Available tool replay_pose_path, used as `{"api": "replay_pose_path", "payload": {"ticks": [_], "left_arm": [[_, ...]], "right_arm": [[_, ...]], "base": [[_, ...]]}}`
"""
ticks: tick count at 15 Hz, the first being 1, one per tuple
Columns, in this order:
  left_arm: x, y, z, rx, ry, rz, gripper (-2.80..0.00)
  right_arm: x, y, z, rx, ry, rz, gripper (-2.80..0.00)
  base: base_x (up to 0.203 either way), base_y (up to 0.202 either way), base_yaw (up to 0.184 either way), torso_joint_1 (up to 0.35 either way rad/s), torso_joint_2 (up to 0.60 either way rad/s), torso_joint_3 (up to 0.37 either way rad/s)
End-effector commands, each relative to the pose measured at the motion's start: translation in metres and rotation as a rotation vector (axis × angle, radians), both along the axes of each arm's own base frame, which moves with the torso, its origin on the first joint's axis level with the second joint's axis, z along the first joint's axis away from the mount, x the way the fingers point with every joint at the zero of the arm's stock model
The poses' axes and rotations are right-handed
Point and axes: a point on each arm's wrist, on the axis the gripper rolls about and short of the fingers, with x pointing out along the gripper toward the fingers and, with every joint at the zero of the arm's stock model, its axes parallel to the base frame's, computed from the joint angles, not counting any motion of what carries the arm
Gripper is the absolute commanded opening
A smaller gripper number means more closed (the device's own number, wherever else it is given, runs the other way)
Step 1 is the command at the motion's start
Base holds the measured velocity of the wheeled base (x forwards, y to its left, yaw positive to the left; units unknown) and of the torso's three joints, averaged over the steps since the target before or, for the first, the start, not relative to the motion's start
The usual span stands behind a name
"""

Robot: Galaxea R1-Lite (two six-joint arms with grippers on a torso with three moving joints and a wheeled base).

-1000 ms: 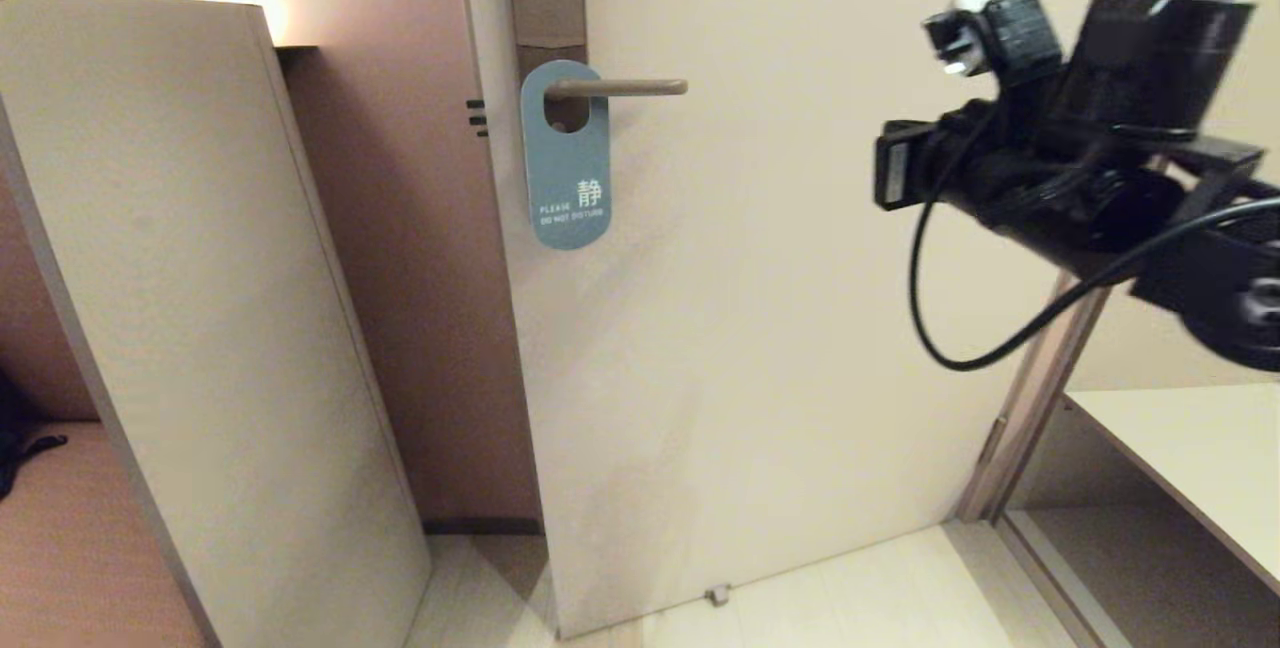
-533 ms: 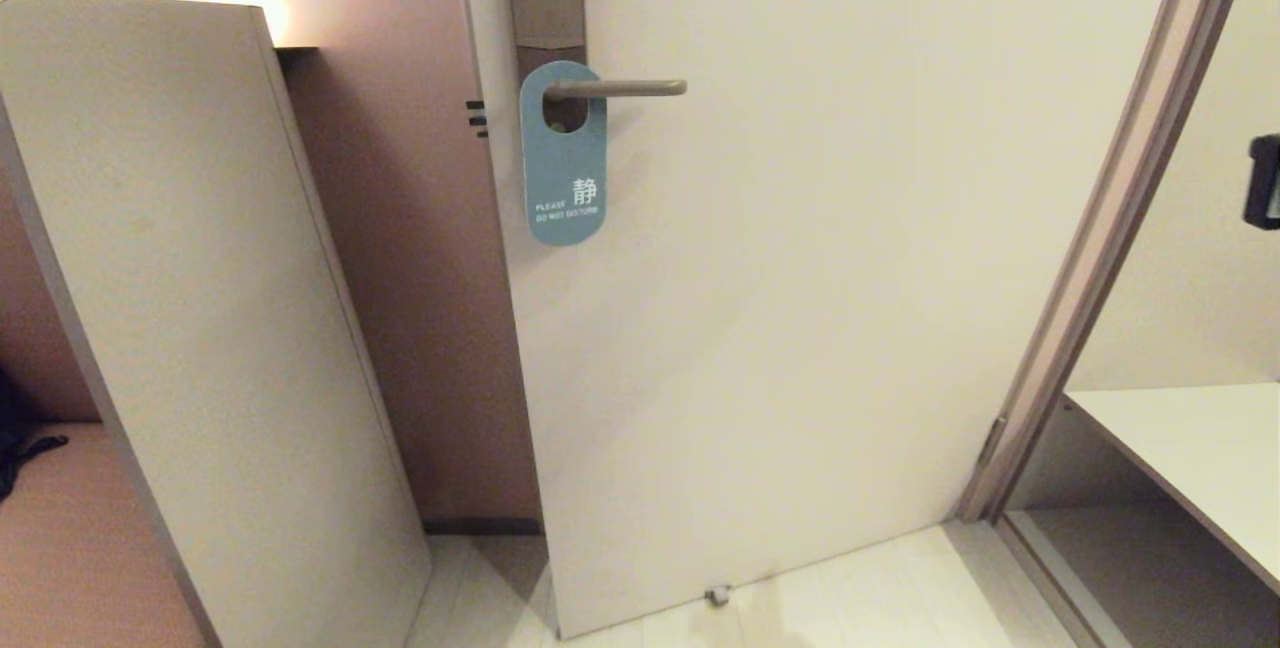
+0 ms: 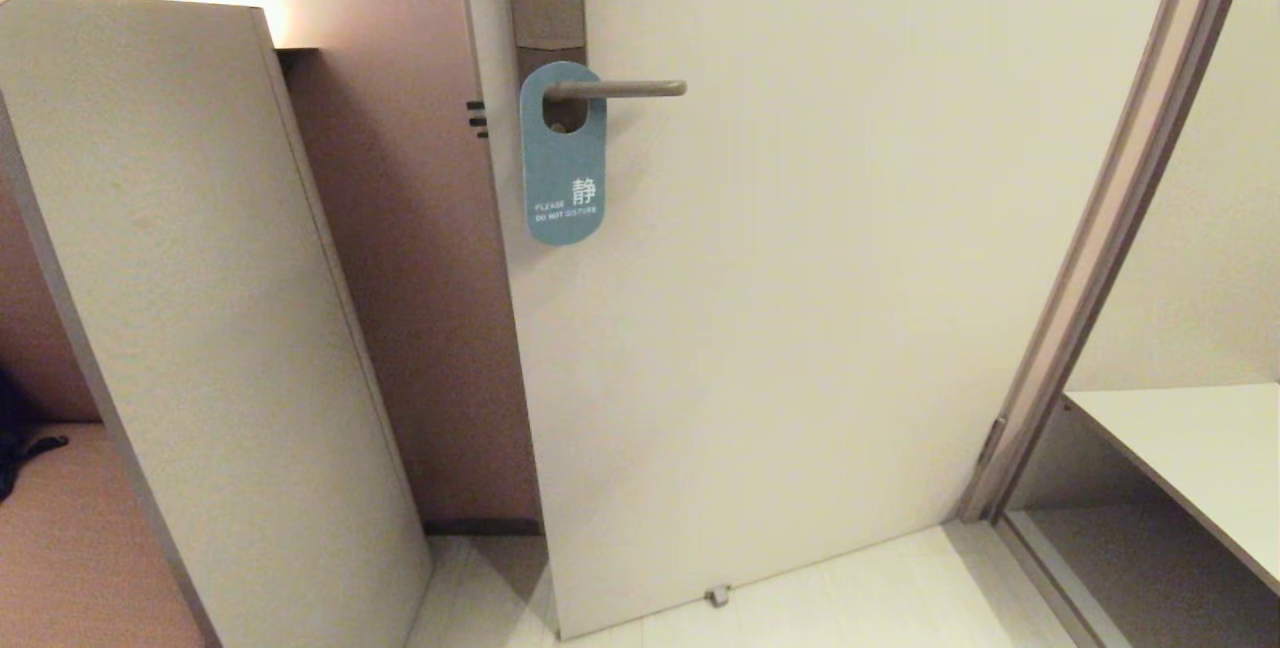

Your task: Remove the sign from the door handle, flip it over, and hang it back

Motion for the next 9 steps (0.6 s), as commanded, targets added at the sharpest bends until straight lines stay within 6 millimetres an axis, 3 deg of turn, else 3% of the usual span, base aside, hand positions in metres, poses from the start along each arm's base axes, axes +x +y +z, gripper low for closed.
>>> {"api": "replay_pose_path", "payload": {"ticks": [1,5,9], "left_arm": [[0.0,0.0,0.0,0.0,0.0,0.002,-2.8],[0.0,0.0,0.0,0.0,0.001,0.001,-2.8],[0.0,0.0,0.0,0.0,0.0,0.002,-2.8]], "right_arm": [[-0.025,0.003,-0.011,-0.005,-0.039,-0.001,-2.8],[-0.04,0.005,-0.036,-0.012,-0.105,0.015,-2.8],[-0.069,0.011,-0.082,-0.01,-0.109,0.11,-2.8]], "base": [[0.0,0.0,0.0,0.0,0.0,0.0],[0.0,0.0,0.0,0.0,0.0,0.0],[0.0,0.0,0.0,0.0,0.0,0.0]]}}
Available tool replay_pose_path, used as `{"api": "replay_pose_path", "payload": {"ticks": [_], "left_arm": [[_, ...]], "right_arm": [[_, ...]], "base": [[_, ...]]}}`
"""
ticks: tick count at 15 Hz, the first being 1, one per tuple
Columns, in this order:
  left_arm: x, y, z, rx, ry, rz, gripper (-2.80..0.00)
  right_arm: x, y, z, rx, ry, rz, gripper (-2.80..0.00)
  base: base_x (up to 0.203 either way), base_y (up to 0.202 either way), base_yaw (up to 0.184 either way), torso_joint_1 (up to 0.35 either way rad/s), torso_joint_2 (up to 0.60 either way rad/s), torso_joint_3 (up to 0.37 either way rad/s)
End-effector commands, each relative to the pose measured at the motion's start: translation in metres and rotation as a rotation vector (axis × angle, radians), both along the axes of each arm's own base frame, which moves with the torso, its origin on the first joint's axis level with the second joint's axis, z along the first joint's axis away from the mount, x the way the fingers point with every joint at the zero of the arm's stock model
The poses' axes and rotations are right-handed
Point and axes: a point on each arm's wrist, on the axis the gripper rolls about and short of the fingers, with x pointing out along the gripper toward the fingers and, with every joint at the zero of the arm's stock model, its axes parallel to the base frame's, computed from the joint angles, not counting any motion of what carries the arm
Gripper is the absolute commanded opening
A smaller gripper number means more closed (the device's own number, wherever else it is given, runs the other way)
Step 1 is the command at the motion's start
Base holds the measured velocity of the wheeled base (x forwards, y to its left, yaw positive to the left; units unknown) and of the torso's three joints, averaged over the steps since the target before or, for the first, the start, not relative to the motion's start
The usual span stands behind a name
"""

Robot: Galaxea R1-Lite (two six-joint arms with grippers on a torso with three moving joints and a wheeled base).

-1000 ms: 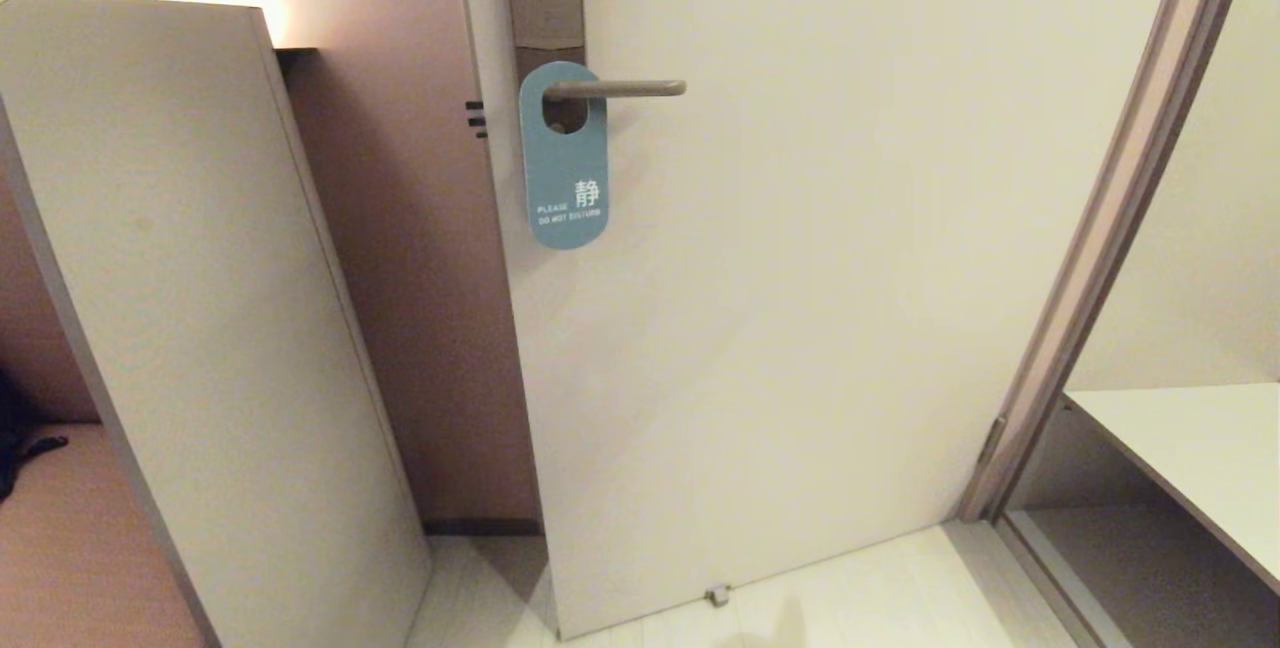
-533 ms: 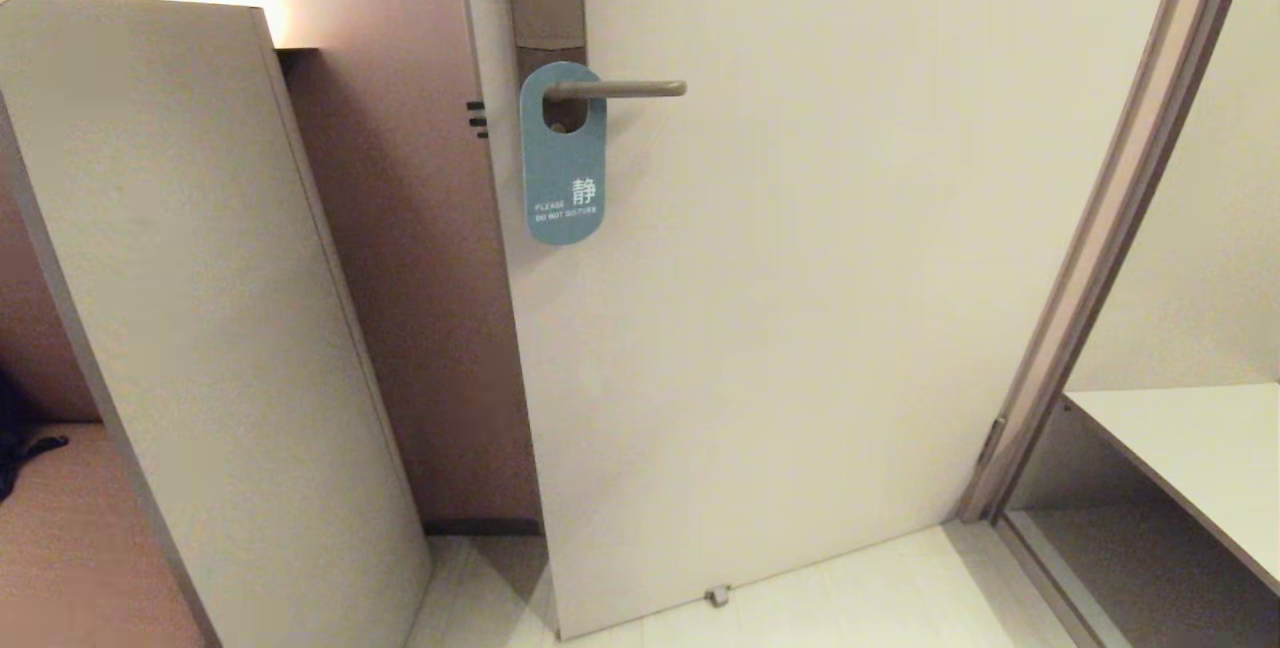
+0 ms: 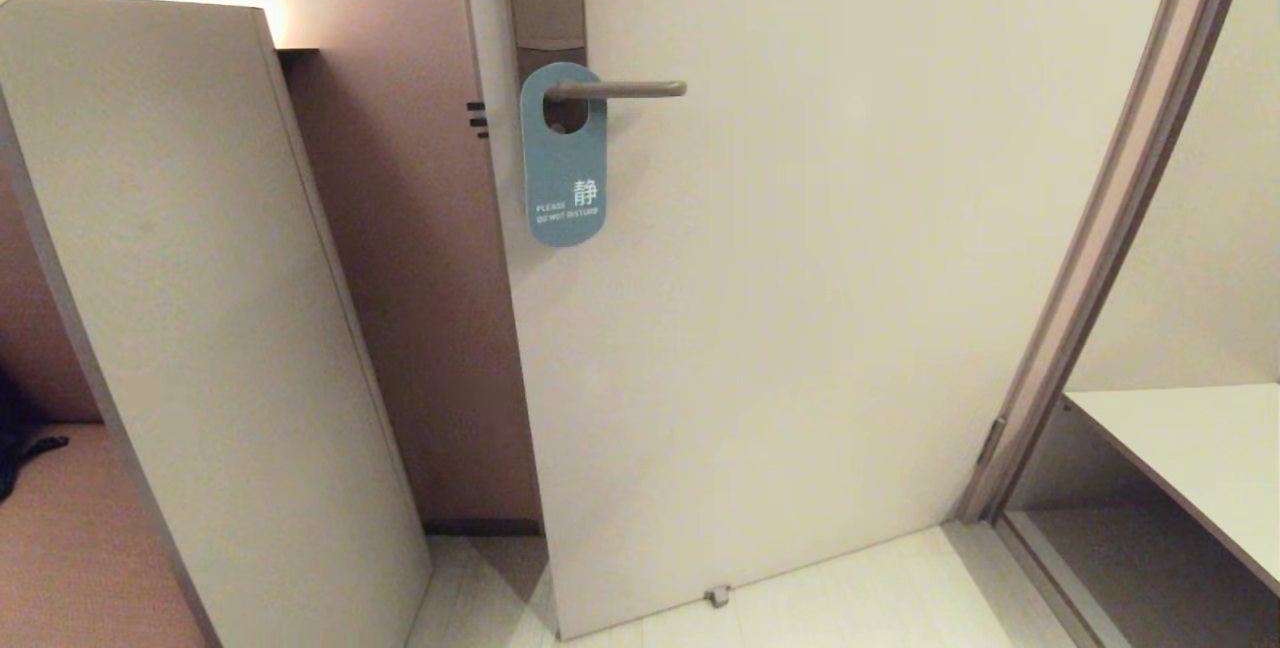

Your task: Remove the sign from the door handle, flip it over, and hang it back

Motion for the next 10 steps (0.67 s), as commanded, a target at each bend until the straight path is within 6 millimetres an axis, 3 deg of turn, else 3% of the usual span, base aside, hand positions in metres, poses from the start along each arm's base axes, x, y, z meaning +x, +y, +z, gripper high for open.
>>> {"api": "replay_pose_path", "payload": {"ticks": [1,6,10], "left_arm": [[0.0,0.0,0.0,0.0,0.001,0.0,-2.8],[0.0,0.0,0.0,0.0,0.0,0.001,-2.8],[0.0,0.0,0.0,0.0,0.0,0.001,-2.8]], "right_arm": [[-0.02,0.002,-0.024,-0.004,-0.012,0.009,-2.8],[-0.037,0.006,-0.073,0.0,0.005,0.081,-2.8],[-0.052,0.008,-0.085,0.008,-0.028,0.14,-2.8]], "base": [[0.0,0.0,0.0,0.0,0.0,0.0],[0.0,0.0,0.0,0.0,0.0,0.0],[0.0,0.0,0.0,0.0,0.0,0.0]]}}
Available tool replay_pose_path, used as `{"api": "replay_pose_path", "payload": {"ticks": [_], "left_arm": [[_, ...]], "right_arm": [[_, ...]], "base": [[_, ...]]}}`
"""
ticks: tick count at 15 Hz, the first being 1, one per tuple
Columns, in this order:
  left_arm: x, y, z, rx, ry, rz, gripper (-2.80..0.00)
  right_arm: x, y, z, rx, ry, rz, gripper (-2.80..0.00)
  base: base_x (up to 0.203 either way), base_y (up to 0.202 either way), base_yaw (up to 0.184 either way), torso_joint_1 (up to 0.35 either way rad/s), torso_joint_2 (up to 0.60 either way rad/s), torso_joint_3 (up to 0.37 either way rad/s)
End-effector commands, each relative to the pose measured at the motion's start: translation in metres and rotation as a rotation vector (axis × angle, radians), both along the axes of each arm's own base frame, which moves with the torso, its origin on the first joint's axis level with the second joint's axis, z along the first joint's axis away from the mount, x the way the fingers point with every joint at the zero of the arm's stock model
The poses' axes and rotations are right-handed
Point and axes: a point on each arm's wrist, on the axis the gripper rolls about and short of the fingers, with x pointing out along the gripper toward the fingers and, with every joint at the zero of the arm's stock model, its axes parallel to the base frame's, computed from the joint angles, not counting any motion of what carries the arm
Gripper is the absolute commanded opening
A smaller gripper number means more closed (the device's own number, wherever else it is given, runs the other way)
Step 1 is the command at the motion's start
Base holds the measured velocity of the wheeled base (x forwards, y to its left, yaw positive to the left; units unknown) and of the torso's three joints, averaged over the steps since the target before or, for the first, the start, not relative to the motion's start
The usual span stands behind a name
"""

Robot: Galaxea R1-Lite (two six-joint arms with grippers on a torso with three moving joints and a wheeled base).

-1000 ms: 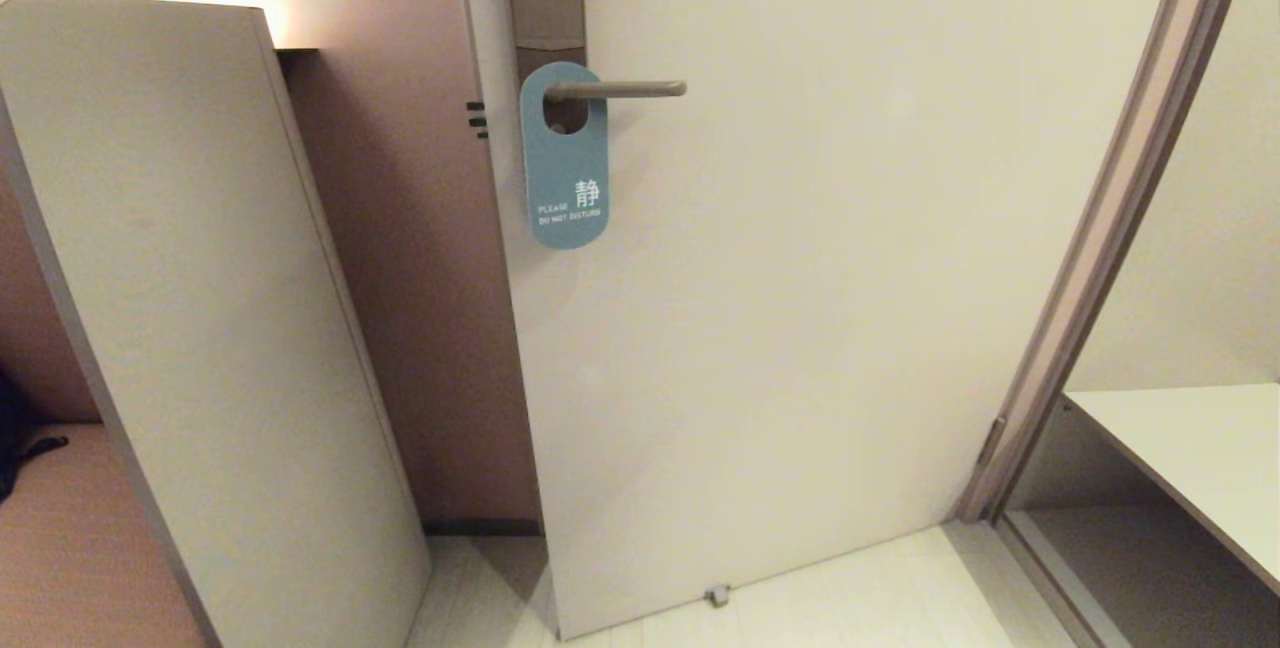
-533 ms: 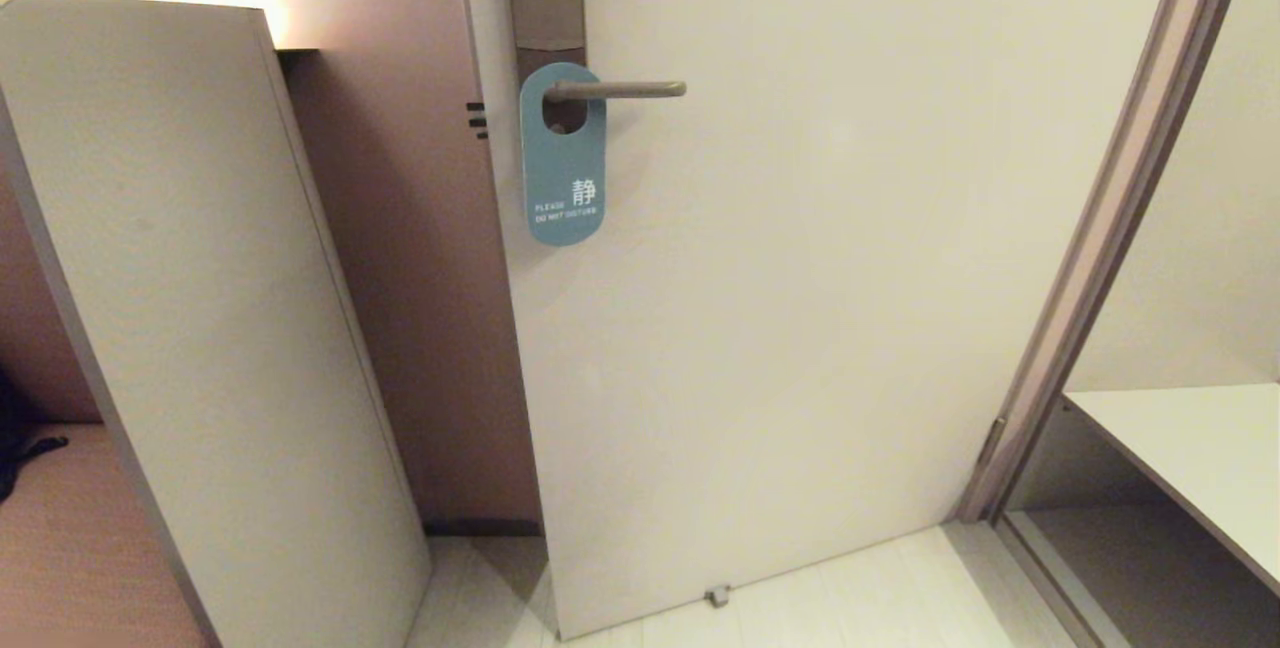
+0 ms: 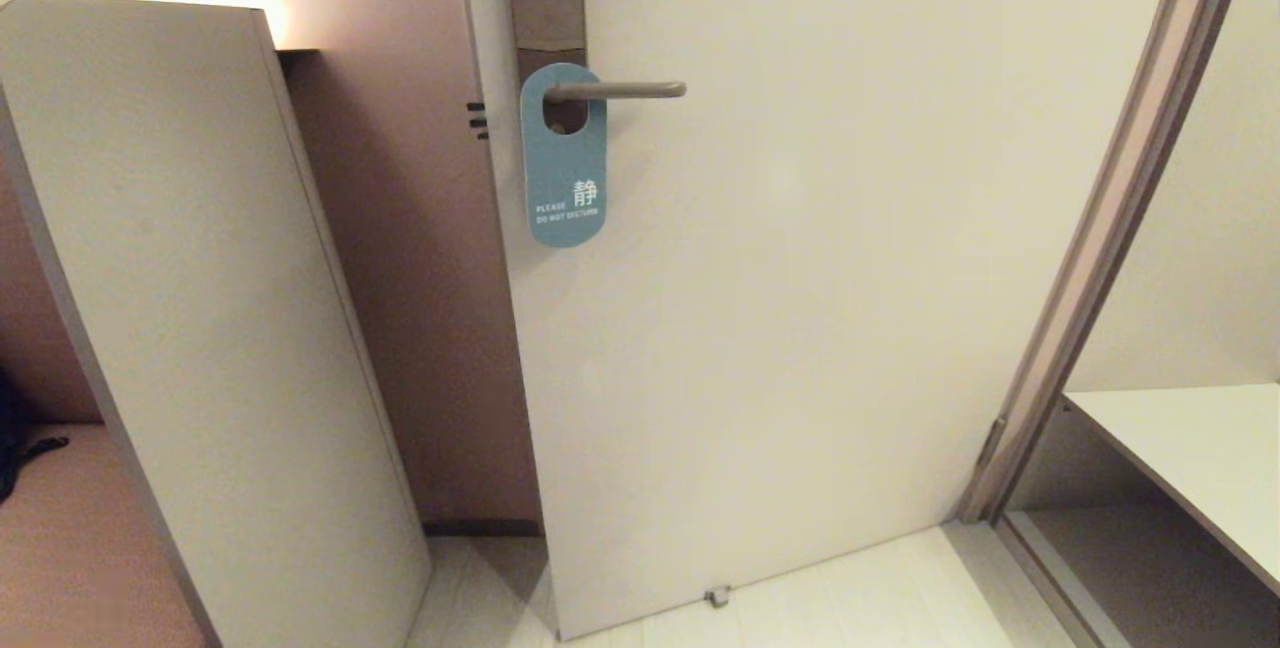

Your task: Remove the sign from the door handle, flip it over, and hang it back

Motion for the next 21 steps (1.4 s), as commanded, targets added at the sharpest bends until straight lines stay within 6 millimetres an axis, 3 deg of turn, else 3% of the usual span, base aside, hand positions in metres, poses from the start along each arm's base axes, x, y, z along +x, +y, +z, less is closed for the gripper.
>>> {"api": "replay_pose_path", "payload": {"ticks": [1,12,21], "left_arm": [[0.0,0.0,0.0,0.0,0.0,0.001,-2.8],[0.0,0.0,0.0,0.0,0.0,0.001,-2.8],[0.0,0.0,0.0,0.0,0.0,0.001,-2.8]], "right_arm": [[-0.01,0.0,-0.006,0.0,-0.029,0.017,-2.8],[-0.035,0.003,-0.038,0.084,0.005,0.124,-2.8],[-0.04,0.003,-0.04,0.111,-0.052,0.124,-2.8]], "base": [[0.0,0.0,0.0,0.0,0.0,0.0],[0.0,0.0,0.0,0.0,0.0,0.0],[0.0,0.0,0.0,0.0,0.0,0.0]]}}
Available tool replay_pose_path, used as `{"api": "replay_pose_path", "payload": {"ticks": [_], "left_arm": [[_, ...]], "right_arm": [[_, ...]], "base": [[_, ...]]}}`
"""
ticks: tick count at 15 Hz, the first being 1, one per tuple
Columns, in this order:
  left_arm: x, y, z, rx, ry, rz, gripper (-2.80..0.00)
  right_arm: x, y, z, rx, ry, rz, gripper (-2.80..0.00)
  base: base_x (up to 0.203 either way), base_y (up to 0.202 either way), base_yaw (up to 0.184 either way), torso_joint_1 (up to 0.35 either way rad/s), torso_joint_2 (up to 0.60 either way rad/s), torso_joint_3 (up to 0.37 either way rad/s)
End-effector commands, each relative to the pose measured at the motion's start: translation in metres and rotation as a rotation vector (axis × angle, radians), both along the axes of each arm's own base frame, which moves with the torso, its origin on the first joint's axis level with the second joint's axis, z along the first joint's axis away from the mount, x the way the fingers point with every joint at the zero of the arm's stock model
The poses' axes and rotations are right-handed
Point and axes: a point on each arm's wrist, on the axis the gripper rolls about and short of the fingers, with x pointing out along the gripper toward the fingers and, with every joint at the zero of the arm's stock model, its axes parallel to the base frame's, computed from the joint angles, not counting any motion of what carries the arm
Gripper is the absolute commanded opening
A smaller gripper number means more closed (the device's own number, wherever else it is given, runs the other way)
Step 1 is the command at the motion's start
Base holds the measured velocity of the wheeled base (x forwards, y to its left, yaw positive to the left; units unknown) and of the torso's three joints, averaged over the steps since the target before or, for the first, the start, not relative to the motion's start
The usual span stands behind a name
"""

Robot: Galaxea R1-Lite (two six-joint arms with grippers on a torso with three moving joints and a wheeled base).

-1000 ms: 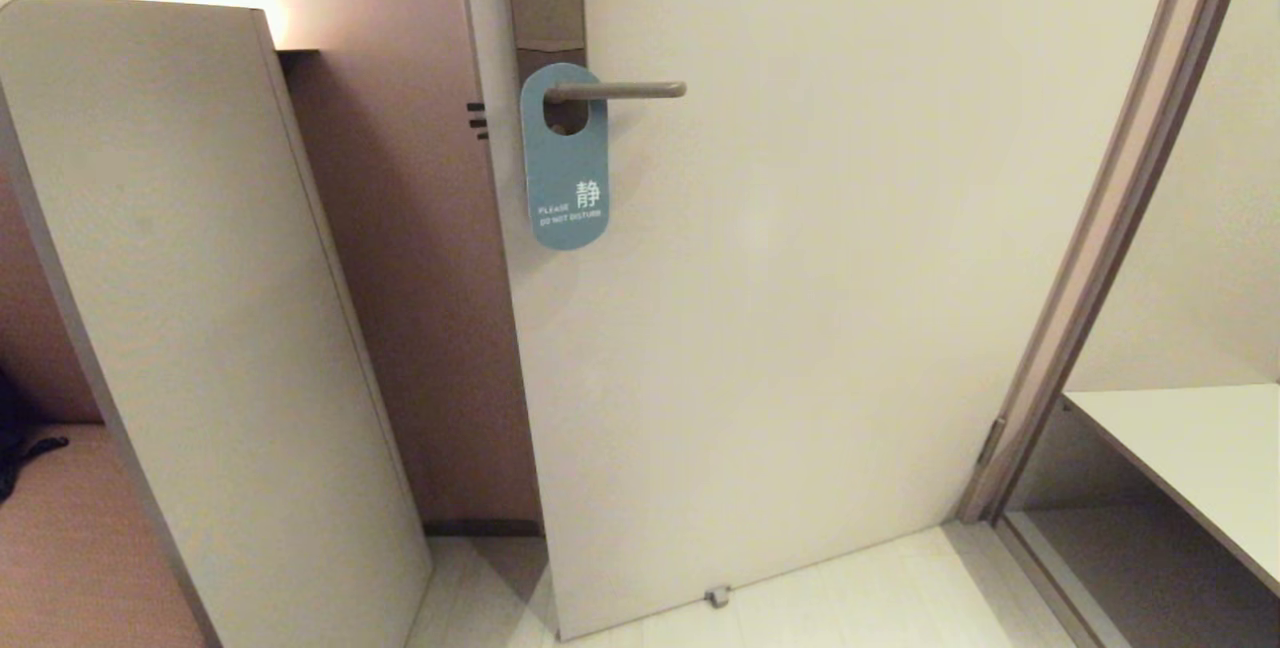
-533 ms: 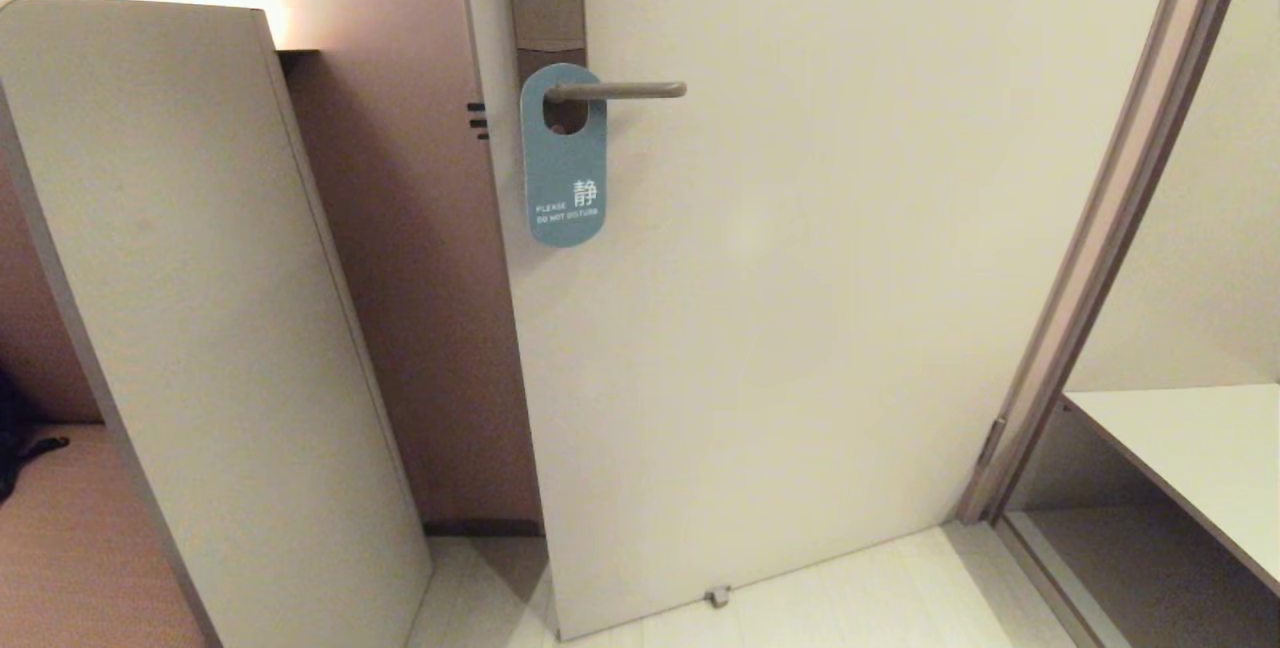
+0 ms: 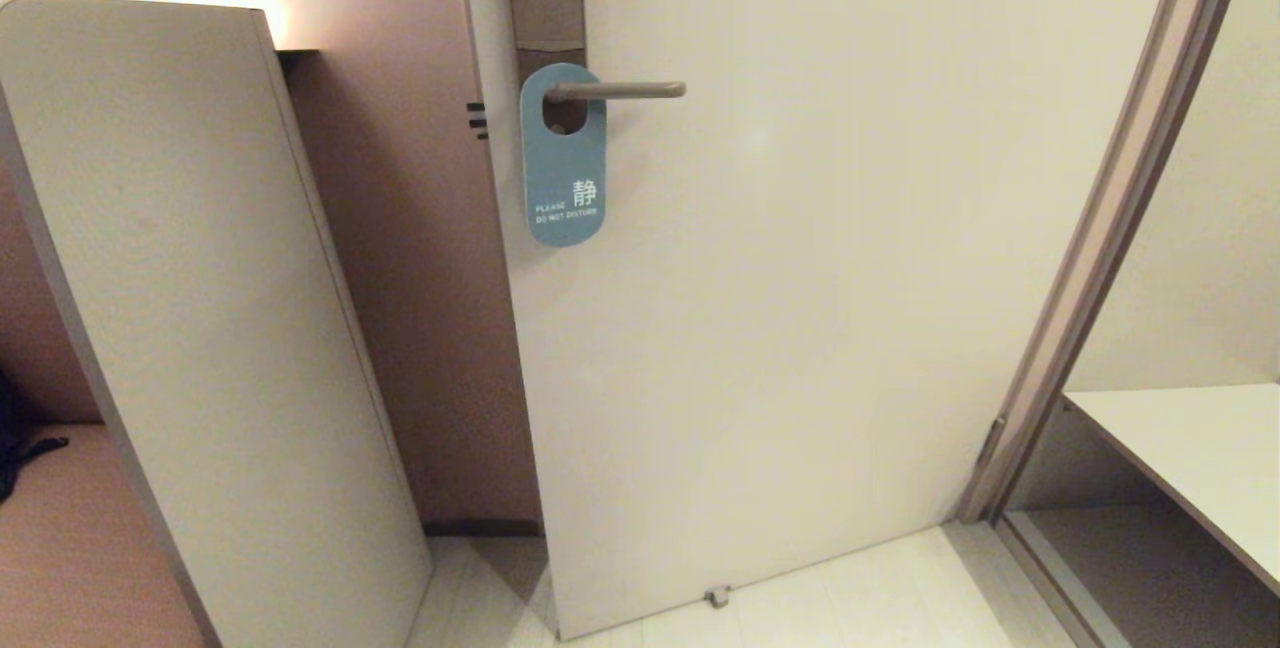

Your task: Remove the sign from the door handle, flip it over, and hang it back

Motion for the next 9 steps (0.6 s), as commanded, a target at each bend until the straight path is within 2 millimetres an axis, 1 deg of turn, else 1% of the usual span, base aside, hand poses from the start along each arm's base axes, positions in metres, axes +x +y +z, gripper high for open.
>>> {"api": "replay_pose_path", "payload": {"ticks": [1,9], "left_arm": [[0.0,0.0,-0.0001,0.0,0.0,0.001,-2.8],[0.0,0.0,0.0001,0.0,-0.001,0.001,-2.8]], "right_arm": [[-0.0001,0.0,0.0,0.008,-0.001,0.0,-2.8],[-0.0001,0.0,0.0,0.011,-0.001,-0.001,-2.8]], "base": [[0.0,0.0,0.0,0.0,0.0,0.0],[0.0,0.0,0.0,0.0,0.0,0.0]]}}
